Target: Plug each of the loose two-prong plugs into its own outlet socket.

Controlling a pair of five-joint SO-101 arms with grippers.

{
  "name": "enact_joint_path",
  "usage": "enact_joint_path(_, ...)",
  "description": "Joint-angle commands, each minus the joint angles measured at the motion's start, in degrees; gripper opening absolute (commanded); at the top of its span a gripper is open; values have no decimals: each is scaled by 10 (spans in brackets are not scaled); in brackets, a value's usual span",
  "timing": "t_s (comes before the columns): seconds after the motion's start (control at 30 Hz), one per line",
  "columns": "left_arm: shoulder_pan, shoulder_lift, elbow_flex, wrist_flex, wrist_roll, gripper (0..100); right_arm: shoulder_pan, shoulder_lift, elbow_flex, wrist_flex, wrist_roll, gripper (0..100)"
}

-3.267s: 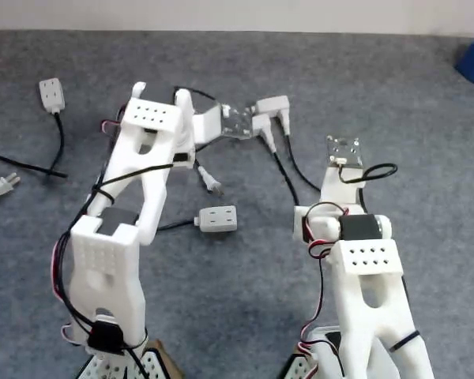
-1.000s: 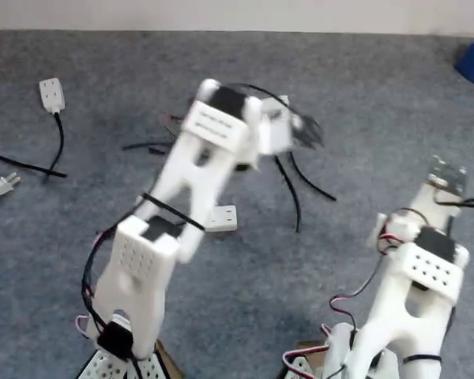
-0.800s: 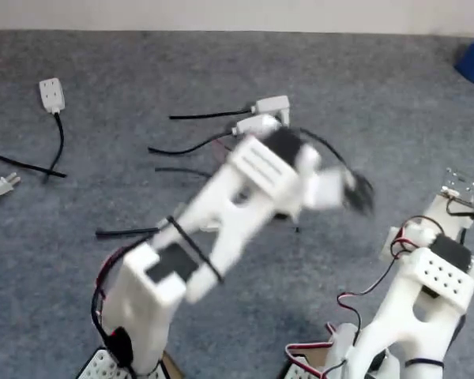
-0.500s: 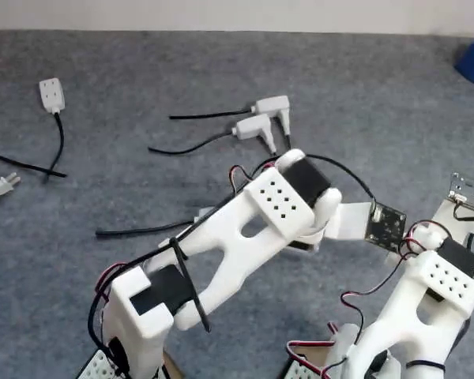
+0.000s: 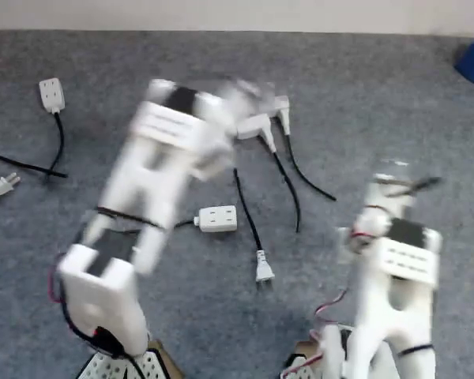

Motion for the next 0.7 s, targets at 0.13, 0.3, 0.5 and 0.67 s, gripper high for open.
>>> enact_joint_path(0.13,-365,-25,-8,-8,51,298,-253,-15,-41,39,58,120)
enact_joint_path(0.3,-477,-25,7,-14,-15,298,-319,-14,-44,47,237,120)
enact_joint_path(0.5,-559,-26,153,-139,-99,298,-342,-13,-44,87,509,119)
enact_joint_path(0.67,-612,-28,270,-263,-155,298,-318,2,-41,87,644,104)
